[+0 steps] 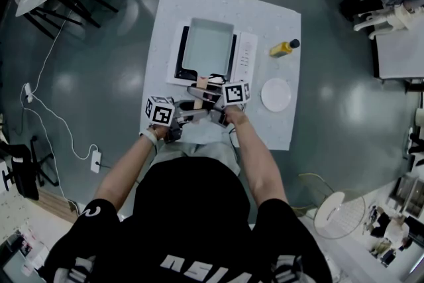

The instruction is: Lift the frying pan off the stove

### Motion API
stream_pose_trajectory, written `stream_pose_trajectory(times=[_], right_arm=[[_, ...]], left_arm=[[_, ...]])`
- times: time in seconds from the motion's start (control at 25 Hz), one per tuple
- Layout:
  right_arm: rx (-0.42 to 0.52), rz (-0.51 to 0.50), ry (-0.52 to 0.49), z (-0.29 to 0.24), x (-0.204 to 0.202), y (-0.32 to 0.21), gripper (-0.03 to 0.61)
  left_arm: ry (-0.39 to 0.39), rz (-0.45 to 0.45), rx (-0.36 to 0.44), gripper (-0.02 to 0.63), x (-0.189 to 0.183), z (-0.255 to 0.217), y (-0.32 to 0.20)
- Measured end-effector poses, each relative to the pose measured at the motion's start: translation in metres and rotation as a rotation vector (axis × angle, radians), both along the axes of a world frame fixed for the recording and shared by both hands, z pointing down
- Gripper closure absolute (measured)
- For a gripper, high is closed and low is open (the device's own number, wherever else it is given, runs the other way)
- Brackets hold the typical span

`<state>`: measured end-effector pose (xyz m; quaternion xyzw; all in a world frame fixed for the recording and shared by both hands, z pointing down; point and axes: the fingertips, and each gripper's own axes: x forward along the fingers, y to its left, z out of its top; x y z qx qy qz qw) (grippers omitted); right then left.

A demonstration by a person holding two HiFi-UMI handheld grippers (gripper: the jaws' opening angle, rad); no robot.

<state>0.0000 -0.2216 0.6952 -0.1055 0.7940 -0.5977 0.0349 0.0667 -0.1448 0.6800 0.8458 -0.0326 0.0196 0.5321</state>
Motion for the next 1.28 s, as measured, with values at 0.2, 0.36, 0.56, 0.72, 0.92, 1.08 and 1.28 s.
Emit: stream_pose_trajectory(times=[0.2, 0.36, 0.56, 0.72, 0.92, 1.08, 1.28], right_arm=[[0.006, 0.003, 0.022, 0.002, 0.001, 0.001, 0.390], [0.018, 0.002, -0.012, -0.006, -0.003, 0.003, 0.390], [0.023, 0.002, 0.028, -0.004, 0.000, 0.005, 0.388], [0.039, 0.008, 0.014, -0.010, 0.000, 0.004, 0.388], [0.065, 0.008, 0.009, -0.020, 0.000, 0.004, 0.388], [0.087, 0.009, 0.018, -0.030, 0.000, 0.005, 0.388], [0.107, 0.013, 0.038, -0.042, 0.002, 0.006, 0.388]], left_arm=[[-0.001, 0.004, 0.004, 0.445, -0.001, -0.001, 0.001], [0.001, 0.003, 0.004, 0.445, -0.001, -0.003, 0.002], [0.000, 0.012, 0.010, 0.445, 0.000, -0.007, 0.005], [0.003, 0.012, 0.023, 0.445, -0.001, -0.009, 0.005], [0.012, 0.016, 0.043, 0.445, -0.001, -0.017, 0.006], [0.020, 0.013, 0.061, 0.445, -0.002, -0.027, 0.006], [0.024, 0.015, 0.095, 0.445, -0.001, -0.040, 0.008]])
